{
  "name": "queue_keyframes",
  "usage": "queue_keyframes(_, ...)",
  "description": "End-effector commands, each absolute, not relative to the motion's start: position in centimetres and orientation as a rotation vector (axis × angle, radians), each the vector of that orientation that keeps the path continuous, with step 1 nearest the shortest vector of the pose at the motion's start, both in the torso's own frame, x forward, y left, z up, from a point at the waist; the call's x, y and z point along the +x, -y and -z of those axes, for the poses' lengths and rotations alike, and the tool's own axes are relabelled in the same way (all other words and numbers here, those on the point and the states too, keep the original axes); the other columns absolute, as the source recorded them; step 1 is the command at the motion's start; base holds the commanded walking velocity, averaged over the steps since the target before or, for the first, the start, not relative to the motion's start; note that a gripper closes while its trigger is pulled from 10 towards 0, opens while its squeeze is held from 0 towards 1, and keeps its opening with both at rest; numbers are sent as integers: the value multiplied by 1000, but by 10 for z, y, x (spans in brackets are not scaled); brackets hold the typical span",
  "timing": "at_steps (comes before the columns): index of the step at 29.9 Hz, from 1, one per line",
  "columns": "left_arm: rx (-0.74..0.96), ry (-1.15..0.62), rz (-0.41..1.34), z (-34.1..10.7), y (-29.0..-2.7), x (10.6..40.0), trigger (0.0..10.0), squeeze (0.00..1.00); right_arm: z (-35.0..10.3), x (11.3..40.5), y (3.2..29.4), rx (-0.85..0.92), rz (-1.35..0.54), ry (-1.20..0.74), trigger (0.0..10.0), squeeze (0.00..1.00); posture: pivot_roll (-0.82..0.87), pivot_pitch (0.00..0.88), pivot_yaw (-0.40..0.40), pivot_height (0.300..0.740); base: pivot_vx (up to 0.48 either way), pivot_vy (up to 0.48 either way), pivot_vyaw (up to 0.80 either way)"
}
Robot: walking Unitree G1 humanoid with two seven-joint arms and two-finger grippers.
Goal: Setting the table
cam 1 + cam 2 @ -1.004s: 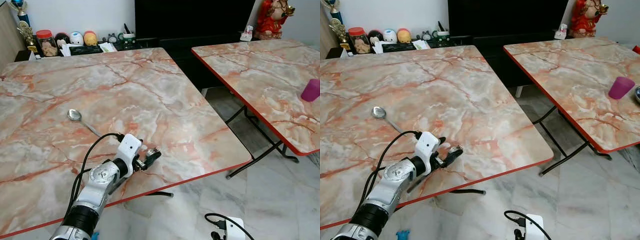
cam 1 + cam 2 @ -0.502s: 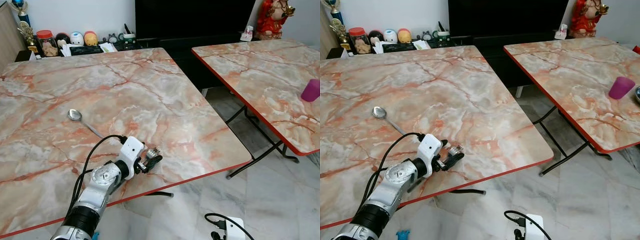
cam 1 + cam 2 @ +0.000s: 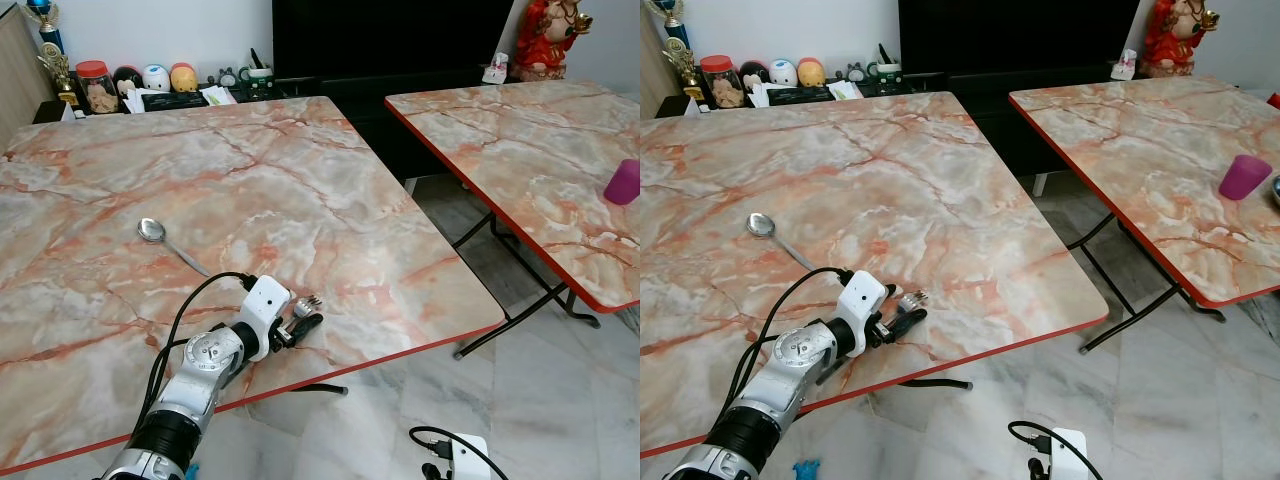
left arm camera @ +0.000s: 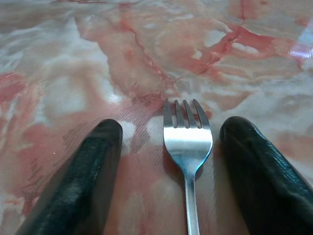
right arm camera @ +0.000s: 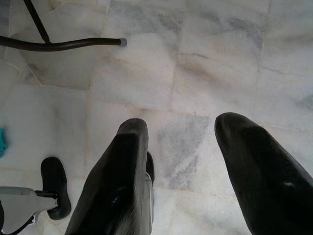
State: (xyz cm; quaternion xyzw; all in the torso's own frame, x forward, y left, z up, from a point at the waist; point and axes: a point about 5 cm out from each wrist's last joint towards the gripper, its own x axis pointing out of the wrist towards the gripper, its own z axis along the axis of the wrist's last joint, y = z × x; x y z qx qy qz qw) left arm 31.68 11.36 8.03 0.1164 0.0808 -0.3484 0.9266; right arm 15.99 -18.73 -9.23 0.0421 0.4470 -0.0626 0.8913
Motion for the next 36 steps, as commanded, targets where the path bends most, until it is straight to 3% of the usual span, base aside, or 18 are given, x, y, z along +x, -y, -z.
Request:
queue_keyframes(1,238,-204,733,-74,-111,314,0,0,93,158,188,88,135,-936,10000,0,96,11,-70,740,0,0,0)
queue_keyframes(36,199,-175,771,-75,-106,304,0,0,93,158,189,85,134,-937,10000,0,98,15,-71,740,0,0,0)
